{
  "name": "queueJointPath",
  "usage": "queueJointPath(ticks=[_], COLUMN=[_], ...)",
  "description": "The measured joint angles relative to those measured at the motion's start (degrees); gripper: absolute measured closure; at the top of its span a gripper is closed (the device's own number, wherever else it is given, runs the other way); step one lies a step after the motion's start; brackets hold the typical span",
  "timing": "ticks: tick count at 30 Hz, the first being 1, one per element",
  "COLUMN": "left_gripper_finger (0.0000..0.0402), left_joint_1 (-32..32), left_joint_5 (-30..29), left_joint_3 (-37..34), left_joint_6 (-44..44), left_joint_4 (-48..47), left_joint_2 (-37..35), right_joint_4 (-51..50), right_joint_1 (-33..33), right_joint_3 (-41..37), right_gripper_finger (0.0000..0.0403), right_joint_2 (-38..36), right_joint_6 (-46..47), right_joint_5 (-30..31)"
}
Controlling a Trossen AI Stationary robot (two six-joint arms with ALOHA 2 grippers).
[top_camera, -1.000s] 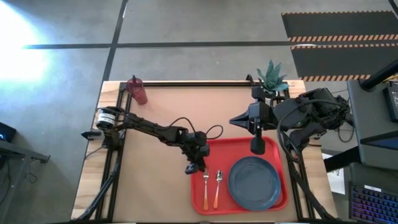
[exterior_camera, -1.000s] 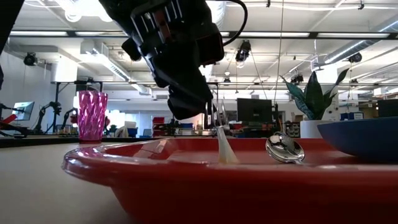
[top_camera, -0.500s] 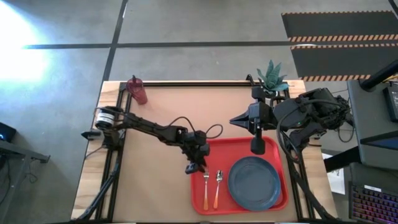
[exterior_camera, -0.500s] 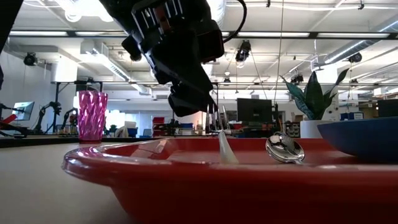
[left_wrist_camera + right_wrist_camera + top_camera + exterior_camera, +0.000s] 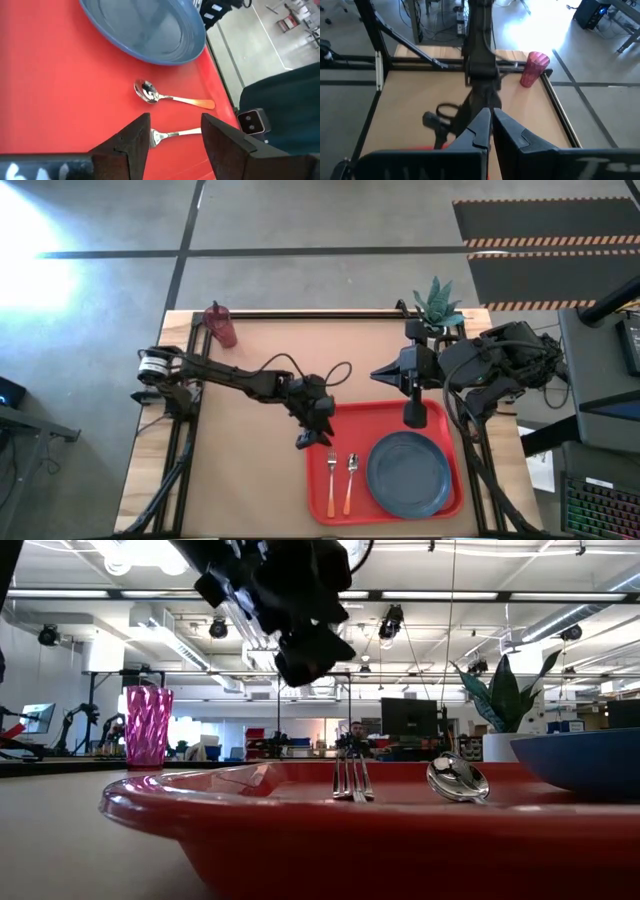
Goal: Pick and place plate/cup/fork/spoon on tray
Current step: Move the orange serving tray to the center of the table
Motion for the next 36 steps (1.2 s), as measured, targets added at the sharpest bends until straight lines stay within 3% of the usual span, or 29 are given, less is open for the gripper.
queueJointPath(ticks=[7,12,19,24,31,36], left_gripper_finger=[0.0244,0.0244,0.0244,0.0244,0.0244,0.0244], left_joint_1=[1.0,1.3,0.8,-1.0,-4.3,-6.6], left_joint_5=[0.1,-0.5,-6.2,-13.5,-22.6,-23.7], left_joint_3=[0.2,0.1,-0.2,-0.9,-5.1,-8.7], left_joint_6=[-0.1,0.0,1.3,4.8,4.6,4.5], left_joint_4=[-5.3,-5.9,-6.1,-10.2,-15.9,-16.5], left_joint_2=[-7.9,-17.1,-33.1,-43.4,-53.8,-59.1], right_joint_4=[-17.5,-14.0,-13.9,-3.6,23.3,37.1], right_joint_1=[0.0,0.0,-0.2,-0.1,-0.4,-2.3], right_joint_3=[-0.5,-5.1,-14.9,-22.0,-34.1,-42.6], right_gripper_finger=[0.0394,0.0394,0.0394,0.0394,0.0394,0.0394], right_joint_2=[2.4,3.5,3.4,1.8,-3.6,-11.8], right_joint_6=[14.0,14.0,23.4,23.0,10.9,5.6], right_joint_5=[2.6,-1.9,-3.5,-7.1,-9.5,-9.0])
